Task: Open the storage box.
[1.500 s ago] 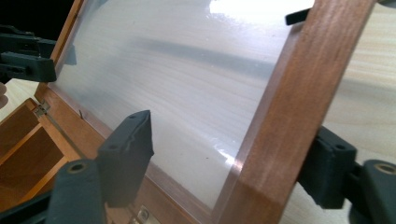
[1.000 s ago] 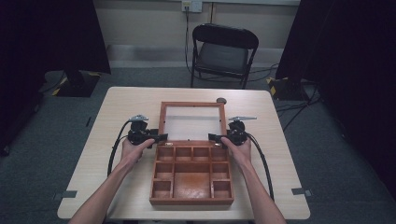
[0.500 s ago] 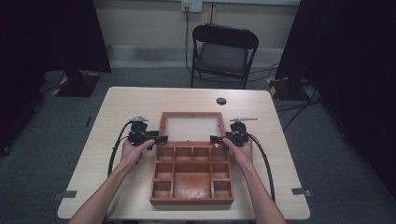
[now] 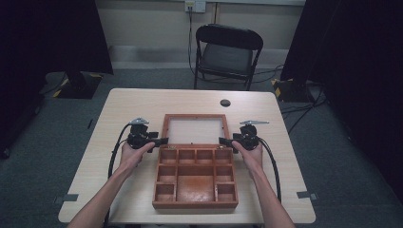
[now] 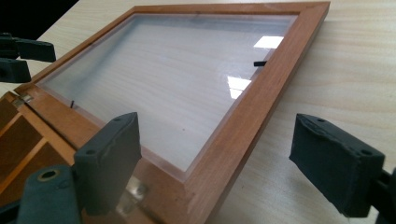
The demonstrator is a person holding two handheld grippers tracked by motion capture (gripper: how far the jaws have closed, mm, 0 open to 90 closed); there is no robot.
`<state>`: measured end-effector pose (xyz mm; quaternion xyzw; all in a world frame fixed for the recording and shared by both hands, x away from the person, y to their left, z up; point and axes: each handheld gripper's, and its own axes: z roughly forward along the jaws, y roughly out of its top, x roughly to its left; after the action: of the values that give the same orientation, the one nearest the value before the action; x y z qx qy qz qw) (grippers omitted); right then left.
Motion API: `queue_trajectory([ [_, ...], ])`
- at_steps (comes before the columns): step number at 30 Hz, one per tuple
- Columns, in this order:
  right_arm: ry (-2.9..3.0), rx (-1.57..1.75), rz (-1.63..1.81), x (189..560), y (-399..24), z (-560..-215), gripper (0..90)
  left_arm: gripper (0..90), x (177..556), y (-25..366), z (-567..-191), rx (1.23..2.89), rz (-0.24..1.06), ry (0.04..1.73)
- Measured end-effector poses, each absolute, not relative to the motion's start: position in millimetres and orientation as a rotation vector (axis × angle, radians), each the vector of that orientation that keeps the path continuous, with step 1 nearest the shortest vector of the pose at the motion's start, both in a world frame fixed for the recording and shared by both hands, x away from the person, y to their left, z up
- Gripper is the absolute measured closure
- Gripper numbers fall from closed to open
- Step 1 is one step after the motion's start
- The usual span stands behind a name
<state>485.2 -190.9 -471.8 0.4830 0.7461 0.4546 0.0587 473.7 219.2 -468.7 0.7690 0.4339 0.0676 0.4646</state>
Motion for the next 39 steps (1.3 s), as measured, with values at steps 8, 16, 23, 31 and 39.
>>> queue_trajectory([
  [8, 2.259, 1.414, 1.377, 472, -198, -455, 15.5, 30.5, 464, 227, -456, 1.897, 0.210, 1.067],
  [16, 2.254, 1.387, 1.366, 453, -209, -447, 14.7, 29.3, 455, 235, -457, 1.915, 0.220, 1.058],
  [23, 2.214, 1.386, 1.328, 432, -225, -443, 14.2, 27.1, 441, 243, -457, 1.913, 0.227, 1.073],
  [31, 2.214, 1.408, 1.226, 411, -246, -449, 14.6, 26.4, 426, 257, -456, 1.936, 0.283, 1.083],
  [39, 2.170, 1.425, 1.107, 390, -270, -453, 14.8, 23.6, 412, 269, -464, 2.005, 0.334, 1.093],
])
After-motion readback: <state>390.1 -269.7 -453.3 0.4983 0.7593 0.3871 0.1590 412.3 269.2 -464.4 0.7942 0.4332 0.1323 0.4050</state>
